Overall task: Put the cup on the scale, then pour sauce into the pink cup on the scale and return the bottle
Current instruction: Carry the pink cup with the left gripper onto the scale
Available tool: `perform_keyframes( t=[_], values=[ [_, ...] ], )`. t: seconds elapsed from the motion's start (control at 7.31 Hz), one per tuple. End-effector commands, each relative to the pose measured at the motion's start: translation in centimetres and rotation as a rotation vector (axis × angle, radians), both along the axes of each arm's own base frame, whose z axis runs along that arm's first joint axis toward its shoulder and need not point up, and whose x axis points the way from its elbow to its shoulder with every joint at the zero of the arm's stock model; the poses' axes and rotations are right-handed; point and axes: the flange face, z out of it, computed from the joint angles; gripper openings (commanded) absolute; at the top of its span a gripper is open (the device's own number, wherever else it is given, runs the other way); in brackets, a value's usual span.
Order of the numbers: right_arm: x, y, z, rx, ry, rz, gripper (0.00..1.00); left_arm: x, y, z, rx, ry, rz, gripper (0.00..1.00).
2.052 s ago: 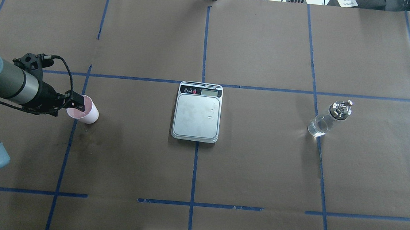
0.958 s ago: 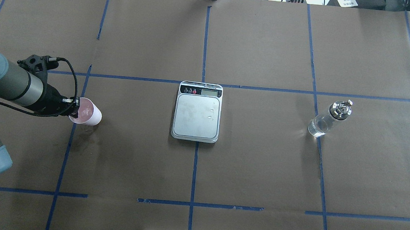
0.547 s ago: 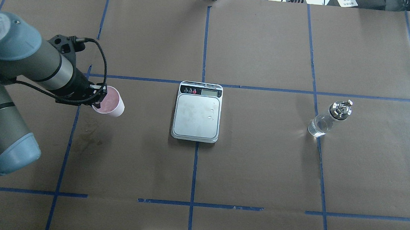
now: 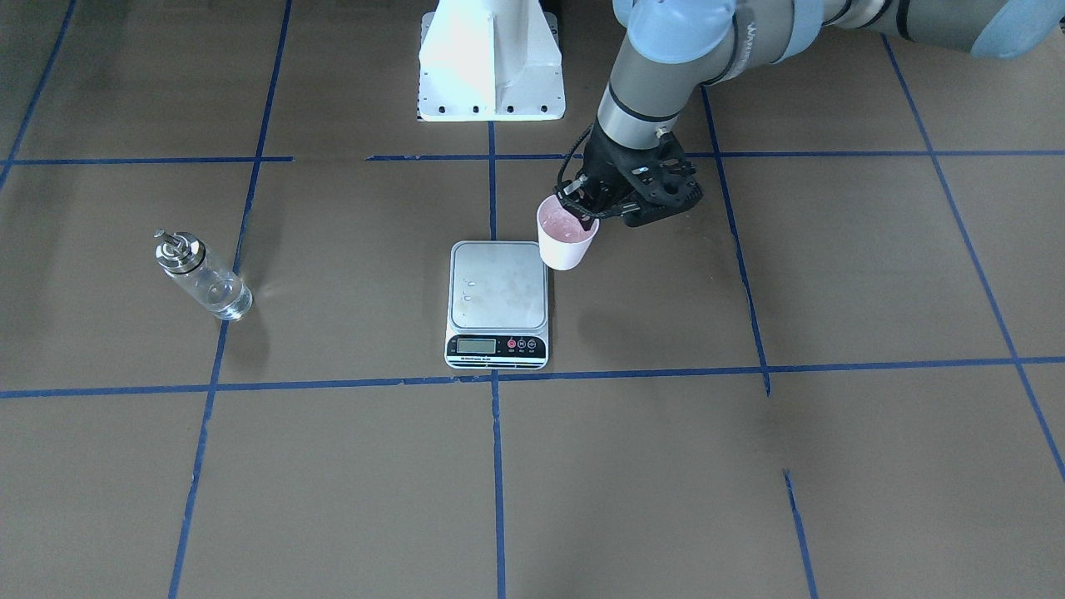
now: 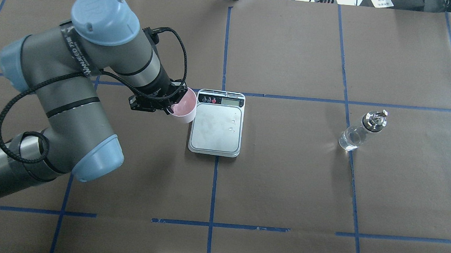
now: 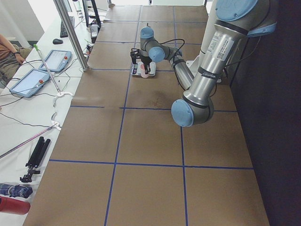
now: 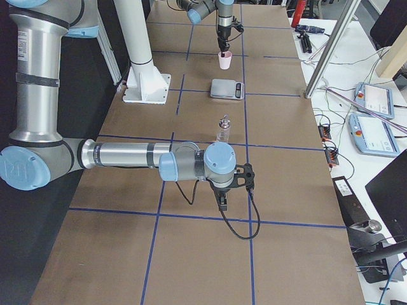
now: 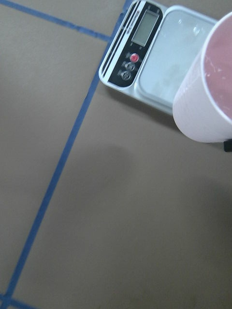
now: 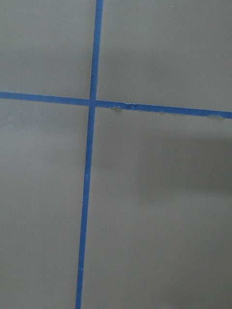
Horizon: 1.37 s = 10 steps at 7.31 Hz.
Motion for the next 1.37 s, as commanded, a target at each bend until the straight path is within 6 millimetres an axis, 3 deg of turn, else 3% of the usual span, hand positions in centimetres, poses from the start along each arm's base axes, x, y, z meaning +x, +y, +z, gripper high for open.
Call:
perform_keyframes(
  t=[0.0,0.41,1.23],
  values=[
    [0.0,0.0,-0.4,0.007,0.003,0.001,1.00,5.1,-0.6,-2.0,-0.037,-0.016,-0.023,0.00],
    [0.0,0.0,-0.7,0.010,0.001,0.000,1.00,8.2,-2.0,-1.4,-0.051,0.004,-0.038,0.00],
    [0.0,-0.3,-1.1,0.018,0.000,0.000,1.00,9.7,-1.5,0.0,-0.056,-0.007,-0.019,0.00]
  ],
)
